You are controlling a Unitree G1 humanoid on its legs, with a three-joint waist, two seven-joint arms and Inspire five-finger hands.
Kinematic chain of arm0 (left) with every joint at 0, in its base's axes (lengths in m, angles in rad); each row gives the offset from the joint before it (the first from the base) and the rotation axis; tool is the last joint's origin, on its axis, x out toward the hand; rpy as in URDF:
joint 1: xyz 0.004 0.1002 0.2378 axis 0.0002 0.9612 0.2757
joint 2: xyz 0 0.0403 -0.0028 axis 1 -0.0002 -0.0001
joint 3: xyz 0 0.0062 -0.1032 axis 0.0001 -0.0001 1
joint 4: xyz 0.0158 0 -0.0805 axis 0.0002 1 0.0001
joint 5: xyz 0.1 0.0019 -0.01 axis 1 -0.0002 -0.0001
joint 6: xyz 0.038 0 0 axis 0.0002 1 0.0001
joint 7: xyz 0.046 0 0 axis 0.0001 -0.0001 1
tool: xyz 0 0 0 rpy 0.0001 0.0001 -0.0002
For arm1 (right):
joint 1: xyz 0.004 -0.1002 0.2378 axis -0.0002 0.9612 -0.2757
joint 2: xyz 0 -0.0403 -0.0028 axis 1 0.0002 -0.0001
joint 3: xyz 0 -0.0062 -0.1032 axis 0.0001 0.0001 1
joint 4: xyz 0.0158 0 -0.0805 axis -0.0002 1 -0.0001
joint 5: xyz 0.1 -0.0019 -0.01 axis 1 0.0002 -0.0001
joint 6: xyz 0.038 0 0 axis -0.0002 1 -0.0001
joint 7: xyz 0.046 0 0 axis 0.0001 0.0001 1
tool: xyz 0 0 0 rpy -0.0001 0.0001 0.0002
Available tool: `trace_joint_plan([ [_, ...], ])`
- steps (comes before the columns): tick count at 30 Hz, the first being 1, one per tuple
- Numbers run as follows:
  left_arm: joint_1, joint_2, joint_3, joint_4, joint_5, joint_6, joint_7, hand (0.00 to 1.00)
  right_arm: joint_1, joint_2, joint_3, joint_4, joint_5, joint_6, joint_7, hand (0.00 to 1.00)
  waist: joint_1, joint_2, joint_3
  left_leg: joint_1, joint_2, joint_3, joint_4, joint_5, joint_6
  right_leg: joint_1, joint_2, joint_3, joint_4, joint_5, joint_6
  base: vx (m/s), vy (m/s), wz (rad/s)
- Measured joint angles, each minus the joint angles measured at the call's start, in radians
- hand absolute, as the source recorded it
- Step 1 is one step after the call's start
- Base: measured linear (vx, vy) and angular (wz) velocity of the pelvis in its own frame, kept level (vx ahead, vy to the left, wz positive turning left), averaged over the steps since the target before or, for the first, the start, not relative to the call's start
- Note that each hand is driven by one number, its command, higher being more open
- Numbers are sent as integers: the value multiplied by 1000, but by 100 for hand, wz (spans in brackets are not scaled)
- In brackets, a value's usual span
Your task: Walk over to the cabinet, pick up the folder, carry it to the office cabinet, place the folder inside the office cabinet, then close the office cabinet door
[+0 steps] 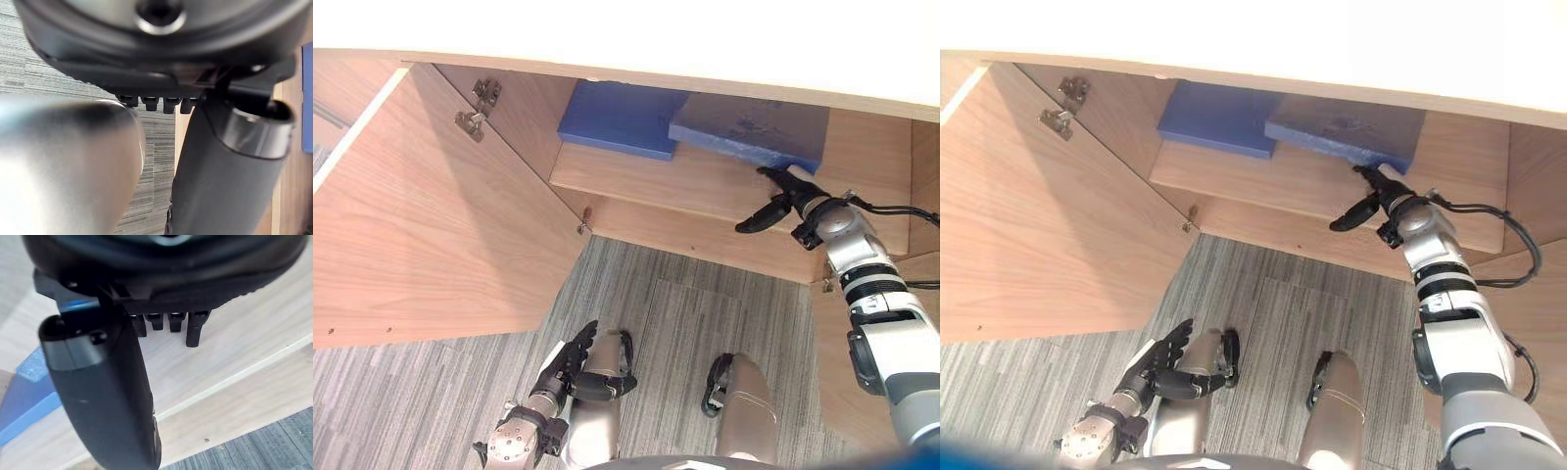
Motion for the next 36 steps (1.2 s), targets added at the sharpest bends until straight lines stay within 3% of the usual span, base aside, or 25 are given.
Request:
trace_joint_plan([
  [6, -1, -25, 13, 0, 0, 1, 4, 100, 29, 3, 39, -52, -39, 5, 17, 100, 4, -7, -3, 0, 1, 18, -5, 2, 5, -7, 1, 14, -15, 19, 5, -7, 44, -6],
  [12, -6, -75, 34, -1, -4, 1, 36, 100, 64, -3, 30, -192, -37, 63, -31, 100, 0, -7, 10, -15, 2, 33, -10, 1, 23, -26, 6, 26, -36, 36, 10, 25, 47, -7],
  [18, -22, -108, 68, -1, -8, 1, 49, 100, 70, -18, -83, -330, 23, 103, -49, 100, -6, 10, 44, -18, 5, 43, 8, -17, 33, -30, 5, 29, -36, 37, 12, 45, 45, -6],
  [25, -23, -117, 75, 0, -24, -1, 75, 100, 61, -44, -200, -443, 42, 122, -184, 100, -5, 22, 54, -18, 7, 47, 17, -27, 38, -30, 3, 29, -33, 36, 13, 16, 9, -2],
  [30, -24, -117, 73, 9, -44, -11, 87, 100, 10, -50, -206, -420, 39, 119, -259, 100, -11, 37, 61, -14, 8, 51, 17, -26, 39, -31, 3, 34, -31, 37, 14, 0, -1, -1],
  [36, -23, -116, 71, 10, -84, -24, 102, 100, -43, -34, -198, -286, 41, 119, -271, 100, -9, 44, 63, -10, 12, 53, 12, -24, 41, -31, 8, 36, -30, 37, 14, 6, -5, 0],
])
